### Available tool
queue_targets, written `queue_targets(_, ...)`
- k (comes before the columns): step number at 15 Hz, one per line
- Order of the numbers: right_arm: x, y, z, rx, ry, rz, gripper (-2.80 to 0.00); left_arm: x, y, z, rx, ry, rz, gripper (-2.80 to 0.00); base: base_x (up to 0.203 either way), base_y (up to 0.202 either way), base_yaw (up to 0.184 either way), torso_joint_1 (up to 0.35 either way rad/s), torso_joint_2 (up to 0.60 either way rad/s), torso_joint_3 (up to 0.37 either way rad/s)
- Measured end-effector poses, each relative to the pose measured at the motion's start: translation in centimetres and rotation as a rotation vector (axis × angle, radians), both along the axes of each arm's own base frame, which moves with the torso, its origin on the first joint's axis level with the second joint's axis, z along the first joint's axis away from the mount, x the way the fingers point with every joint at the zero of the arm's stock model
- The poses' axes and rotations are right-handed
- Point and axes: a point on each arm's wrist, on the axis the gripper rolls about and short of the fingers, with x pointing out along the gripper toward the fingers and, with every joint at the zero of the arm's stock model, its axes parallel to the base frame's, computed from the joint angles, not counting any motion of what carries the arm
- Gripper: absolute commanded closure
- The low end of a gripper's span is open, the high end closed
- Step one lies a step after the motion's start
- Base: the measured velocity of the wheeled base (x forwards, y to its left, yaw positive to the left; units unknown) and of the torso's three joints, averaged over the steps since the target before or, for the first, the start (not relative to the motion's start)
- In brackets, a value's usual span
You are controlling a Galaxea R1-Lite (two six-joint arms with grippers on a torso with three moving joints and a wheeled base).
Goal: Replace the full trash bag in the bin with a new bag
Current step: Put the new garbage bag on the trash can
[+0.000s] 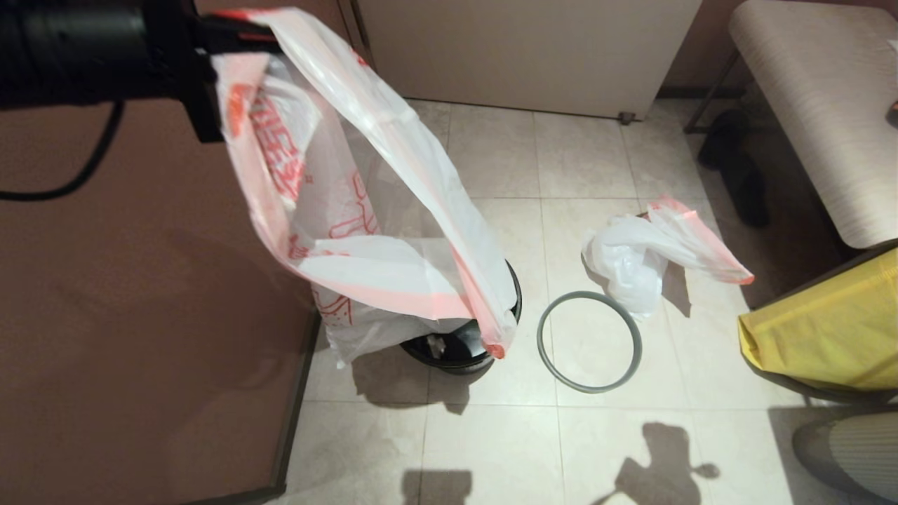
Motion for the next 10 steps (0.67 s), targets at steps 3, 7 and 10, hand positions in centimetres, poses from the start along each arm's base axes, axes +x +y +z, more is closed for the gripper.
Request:
queue_targets(3, 0.4, 0.0, -0.4, 0.002, 0.006, 0.001, 0.00, 0.8, -2.2, -2.7, 0.032, 0.073, 0.009, 0.00, 0.000, 0.000, 0.000, 0.000, 0.00, 0.000)
queue_targets(7, 0.4, 0.0, -0.6, 0.004, 0.016, 0.000, 0.00, -0.8, -6.4, -5.2, 0.109, 0.026, -0.043, 0.00, 0.000, 0.000, 0.000, 0.000, 0.00, 0.000)
queue_targets(10, 0.3, -0.1, -0.6, 0.004, 0.016, -0.001, 0.00, -1.4, -8.3, -5.8, 0.103, -0.032, -0.024, 0.00, 0.000, 0.000, 0.000, 0.000, 0.00, 0.000)
